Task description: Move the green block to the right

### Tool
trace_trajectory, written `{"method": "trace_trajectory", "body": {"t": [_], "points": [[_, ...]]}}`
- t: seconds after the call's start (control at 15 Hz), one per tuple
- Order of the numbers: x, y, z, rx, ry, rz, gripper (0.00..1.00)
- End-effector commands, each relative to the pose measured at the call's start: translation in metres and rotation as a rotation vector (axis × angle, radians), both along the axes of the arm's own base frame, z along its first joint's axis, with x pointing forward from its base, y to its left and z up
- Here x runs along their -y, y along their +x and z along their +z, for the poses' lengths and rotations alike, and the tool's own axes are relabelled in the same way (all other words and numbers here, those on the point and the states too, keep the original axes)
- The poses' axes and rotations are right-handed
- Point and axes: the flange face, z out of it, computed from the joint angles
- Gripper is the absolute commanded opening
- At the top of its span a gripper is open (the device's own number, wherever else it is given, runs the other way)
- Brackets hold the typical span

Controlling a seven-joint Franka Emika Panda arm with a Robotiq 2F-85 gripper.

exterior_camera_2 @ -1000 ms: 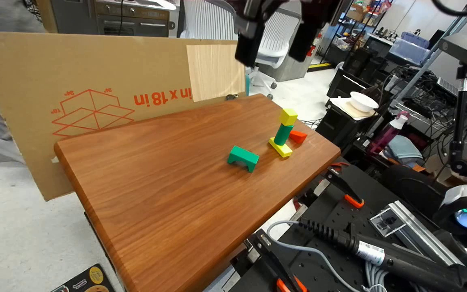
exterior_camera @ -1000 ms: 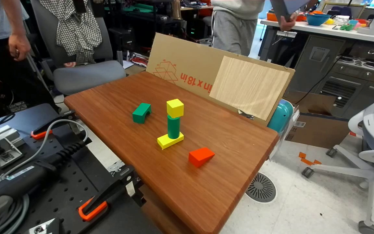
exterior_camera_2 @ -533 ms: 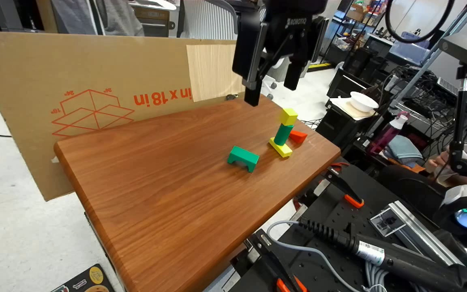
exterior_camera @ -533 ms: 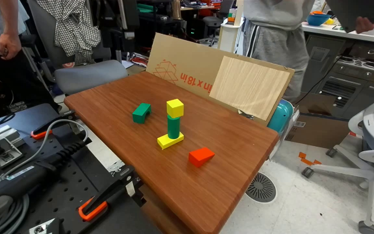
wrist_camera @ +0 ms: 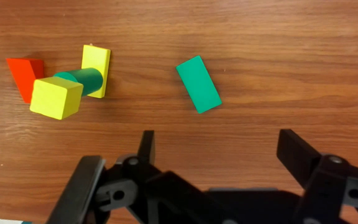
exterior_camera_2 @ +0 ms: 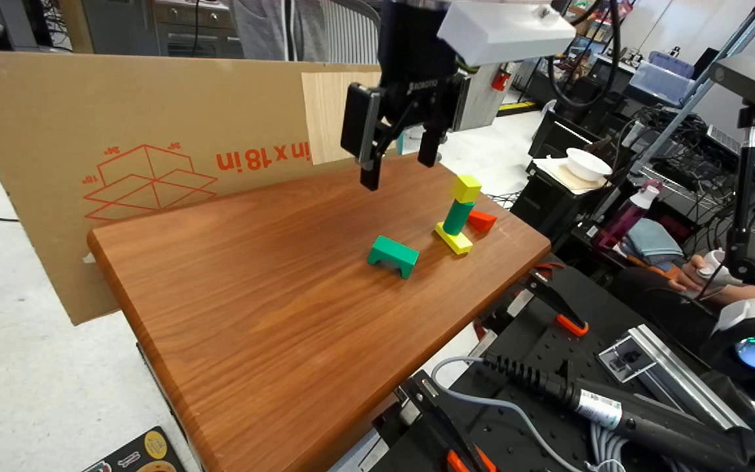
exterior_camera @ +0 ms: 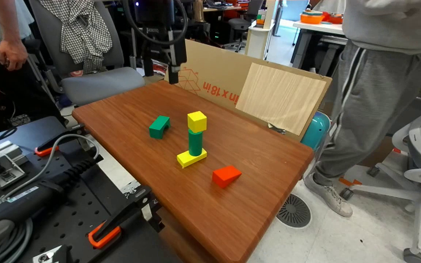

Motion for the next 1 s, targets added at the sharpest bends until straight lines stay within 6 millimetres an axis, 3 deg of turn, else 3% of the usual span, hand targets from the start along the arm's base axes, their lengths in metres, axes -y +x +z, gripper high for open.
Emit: {"method": "trace_trajectory", "body": {"t": [0.0, 0.53, 0.93], "points": [[-0.004, 0.015, -0.026, -0.011, 0.034, 0.082, 1.00], [0.000, 0.011, -0.068, -0.124, 0.038, 0.305, 1.00], [0.005, 0.017, -0.100, -0.165, 0.003, 0.316, 1.00]]}}
